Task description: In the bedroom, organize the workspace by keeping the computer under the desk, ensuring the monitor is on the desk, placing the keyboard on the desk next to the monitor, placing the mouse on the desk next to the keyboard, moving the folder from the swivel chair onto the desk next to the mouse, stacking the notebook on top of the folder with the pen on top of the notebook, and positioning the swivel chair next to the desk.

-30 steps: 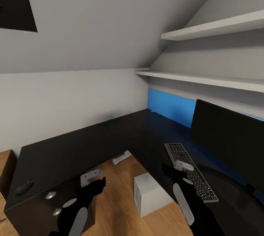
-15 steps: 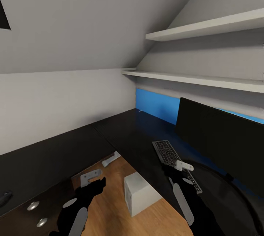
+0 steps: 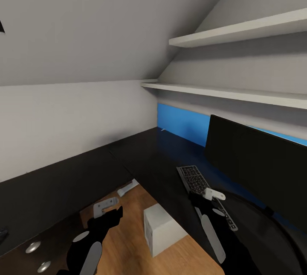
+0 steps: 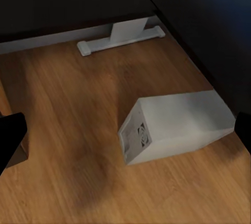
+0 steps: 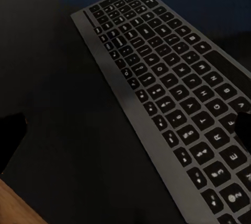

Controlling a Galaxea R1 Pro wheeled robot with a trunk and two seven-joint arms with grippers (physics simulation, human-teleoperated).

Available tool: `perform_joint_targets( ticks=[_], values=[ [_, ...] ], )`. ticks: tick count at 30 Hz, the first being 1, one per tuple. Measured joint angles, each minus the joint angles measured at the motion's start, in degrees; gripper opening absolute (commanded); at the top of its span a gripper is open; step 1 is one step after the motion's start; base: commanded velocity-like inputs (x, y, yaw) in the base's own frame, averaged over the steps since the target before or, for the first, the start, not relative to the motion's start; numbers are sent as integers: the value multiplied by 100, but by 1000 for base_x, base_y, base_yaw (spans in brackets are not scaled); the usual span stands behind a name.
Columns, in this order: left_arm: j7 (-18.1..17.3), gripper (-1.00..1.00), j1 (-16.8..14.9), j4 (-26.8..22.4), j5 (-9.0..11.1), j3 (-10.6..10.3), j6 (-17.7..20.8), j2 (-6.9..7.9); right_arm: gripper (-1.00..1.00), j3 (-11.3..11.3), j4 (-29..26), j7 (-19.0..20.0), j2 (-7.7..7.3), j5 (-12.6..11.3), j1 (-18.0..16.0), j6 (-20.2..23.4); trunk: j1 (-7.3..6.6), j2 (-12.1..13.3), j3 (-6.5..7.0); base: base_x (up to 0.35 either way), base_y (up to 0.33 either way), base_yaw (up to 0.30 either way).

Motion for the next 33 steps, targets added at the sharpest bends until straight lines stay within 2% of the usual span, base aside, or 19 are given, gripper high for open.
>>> perform_joint_targets(
  ticks=[3, 4, 8, 9, 14, 19, 25, 33],
  values=[
    [0, 100, 0, 0, -1, 0, 1, -2, 100, -8, 247, 2, -11, 19, -2, -234, 0, 0, 0, 23, 0, 0],
    [2, 100, 0, 0, -1, 0, 1, -2, 100, -14, 422, -6, -114, 35, -10, -414, 1, 1, 0, 8, 0, 0],
    [2, 100, 0, 0, 0, 0, 1, -2, 100, -13, 671, -16, -323, 28, -30, -541, 1, 0, 0, 3, 0, 0],
    [0, 100, 1, -3, 5, 1, 0, -2, 100, -31, 1182, -14, -575, 34, -142, -784, 1, 1, 0, 0, 0, 0],
    [0, 100, 0, 0, 6, -2, -6, -2, 100, -34, 1825, -13, -768, 18, -473, -1085, 1, 1, 0, 0, 0, 0],
    [0, 100, 0, 0, 7, -7, -5, -2, 100, -36, 2121, -13, -827, 13, -626, -1220, 1, 0, 0, 0, 0, 0],
    [2, 100, 0, 5, 7, -7, -6, -2, 100, -37, 2196, -6, -848, 11, -670, -1253, 1, 0, 0, 1, 0, 0],
    [2, 100, 0, 17, 5, -4, -12, -2, 100, -89, 2208, 21, -910, -57, -677, -1245, 0, 0, 0, 155, 0, 0]
  ],
)
